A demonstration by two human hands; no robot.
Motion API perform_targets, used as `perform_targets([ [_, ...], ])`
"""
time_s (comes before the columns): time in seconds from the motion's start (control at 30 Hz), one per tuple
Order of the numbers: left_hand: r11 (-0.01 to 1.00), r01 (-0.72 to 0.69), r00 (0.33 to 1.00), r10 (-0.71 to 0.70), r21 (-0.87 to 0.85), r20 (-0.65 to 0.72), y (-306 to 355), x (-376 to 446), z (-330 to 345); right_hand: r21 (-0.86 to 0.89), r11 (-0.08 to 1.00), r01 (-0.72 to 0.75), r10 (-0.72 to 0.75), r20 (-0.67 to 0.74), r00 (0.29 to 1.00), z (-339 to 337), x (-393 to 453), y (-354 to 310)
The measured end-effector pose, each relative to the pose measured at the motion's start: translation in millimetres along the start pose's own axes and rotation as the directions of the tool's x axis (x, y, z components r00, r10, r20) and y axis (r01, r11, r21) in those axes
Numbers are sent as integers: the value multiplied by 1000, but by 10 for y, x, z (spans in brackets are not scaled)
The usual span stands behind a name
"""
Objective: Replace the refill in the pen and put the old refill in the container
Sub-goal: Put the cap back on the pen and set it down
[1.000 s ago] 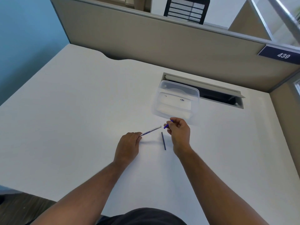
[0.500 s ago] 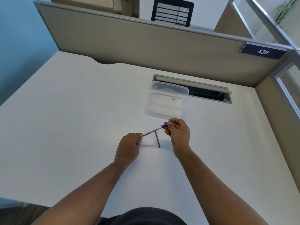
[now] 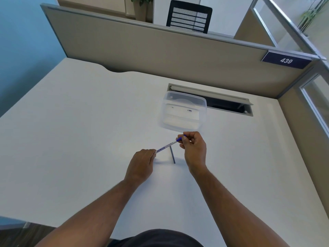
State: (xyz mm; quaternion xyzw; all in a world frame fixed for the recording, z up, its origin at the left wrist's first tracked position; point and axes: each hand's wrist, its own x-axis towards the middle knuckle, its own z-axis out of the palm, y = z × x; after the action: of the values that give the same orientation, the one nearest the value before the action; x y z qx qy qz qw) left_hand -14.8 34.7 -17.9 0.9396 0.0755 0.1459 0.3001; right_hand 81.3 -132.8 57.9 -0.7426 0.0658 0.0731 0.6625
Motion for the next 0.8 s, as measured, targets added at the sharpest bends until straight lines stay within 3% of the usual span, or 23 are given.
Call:
perform_targets([
  [0.53,999,-36,999,36,-26,15,160,47,88,117,991,-62,54,67,996,11,-111,101],
  [0.8,995,-103,991,103,-2,91,407,143,136,84,996,-39,47,-93,995,142,-50,155],
])
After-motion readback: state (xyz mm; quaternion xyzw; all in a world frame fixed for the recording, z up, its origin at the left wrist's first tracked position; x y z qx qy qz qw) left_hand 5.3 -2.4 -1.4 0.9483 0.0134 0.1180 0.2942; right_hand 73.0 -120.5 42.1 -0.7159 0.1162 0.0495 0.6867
